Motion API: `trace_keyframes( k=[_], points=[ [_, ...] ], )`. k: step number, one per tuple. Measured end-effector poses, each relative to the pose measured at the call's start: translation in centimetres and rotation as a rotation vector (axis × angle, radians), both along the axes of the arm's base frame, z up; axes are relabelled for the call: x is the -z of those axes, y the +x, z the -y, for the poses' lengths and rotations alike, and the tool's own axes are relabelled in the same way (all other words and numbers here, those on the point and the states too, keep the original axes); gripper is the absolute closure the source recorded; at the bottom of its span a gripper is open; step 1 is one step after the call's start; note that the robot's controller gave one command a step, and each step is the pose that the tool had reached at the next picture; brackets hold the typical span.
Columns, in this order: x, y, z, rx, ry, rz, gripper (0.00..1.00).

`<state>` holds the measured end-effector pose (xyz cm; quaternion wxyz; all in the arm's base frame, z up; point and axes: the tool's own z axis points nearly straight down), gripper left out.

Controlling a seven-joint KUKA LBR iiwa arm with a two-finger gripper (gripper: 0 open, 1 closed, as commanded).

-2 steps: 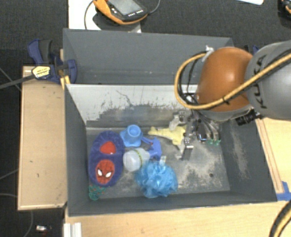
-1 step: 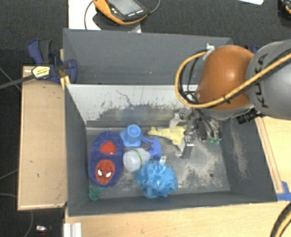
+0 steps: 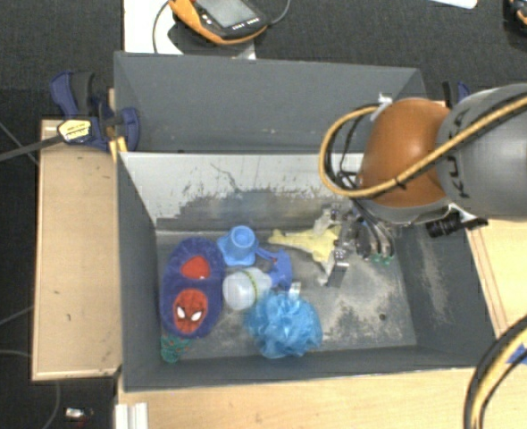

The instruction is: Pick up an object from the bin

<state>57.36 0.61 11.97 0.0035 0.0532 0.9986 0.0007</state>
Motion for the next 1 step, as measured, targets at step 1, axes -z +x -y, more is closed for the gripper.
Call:
trace_keyframes(
  k=[1],
  points=[
    [5.12,1.7,2.46,0.091,0.002,0.0,0.0]
  ],
)
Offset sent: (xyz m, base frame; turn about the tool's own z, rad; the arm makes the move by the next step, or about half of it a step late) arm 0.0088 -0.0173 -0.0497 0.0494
